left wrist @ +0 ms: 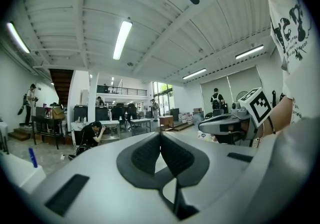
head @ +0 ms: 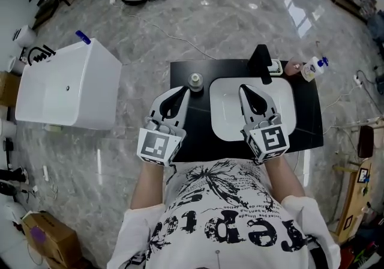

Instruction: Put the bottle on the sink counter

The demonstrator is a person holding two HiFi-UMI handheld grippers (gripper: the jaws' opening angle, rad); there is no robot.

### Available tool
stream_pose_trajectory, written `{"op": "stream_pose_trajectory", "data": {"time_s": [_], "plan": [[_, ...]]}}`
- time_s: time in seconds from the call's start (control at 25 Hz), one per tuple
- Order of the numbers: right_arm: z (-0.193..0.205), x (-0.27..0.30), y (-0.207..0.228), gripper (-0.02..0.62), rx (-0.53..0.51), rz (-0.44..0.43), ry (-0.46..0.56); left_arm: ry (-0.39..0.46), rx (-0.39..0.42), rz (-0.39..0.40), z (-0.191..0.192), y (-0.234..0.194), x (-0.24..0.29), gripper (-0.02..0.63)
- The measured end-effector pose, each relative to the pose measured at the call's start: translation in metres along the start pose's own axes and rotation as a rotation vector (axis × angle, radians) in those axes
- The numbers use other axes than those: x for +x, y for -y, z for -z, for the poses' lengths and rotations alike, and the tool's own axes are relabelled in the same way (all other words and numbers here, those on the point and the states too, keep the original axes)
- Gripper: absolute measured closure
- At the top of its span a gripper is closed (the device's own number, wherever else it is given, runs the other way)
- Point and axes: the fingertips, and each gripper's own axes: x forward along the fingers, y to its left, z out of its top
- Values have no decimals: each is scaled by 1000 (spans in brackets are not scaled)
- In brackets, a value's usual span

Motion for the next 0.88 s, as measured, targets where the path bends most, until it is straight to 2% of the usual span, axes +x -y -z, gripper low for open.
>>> {"op": "stream_pose_trajectory", "data": {"time_s": [0.16,0.32,0.52,0.88], "plan": [[-5,-6,5,583,20,10,4,23,-13,-17,-8,-4,-5,591],[-5,-8,3,583,-4,-3,0,35,-11,-15,-13,-3,-5,591],[-7,-6,-1,584,-20,-37,7,37,-3,-5,-15,1,-3,591],[-9,-2,5,583,-40,-44,23,29,3,0,-11,7,8,591]]}}
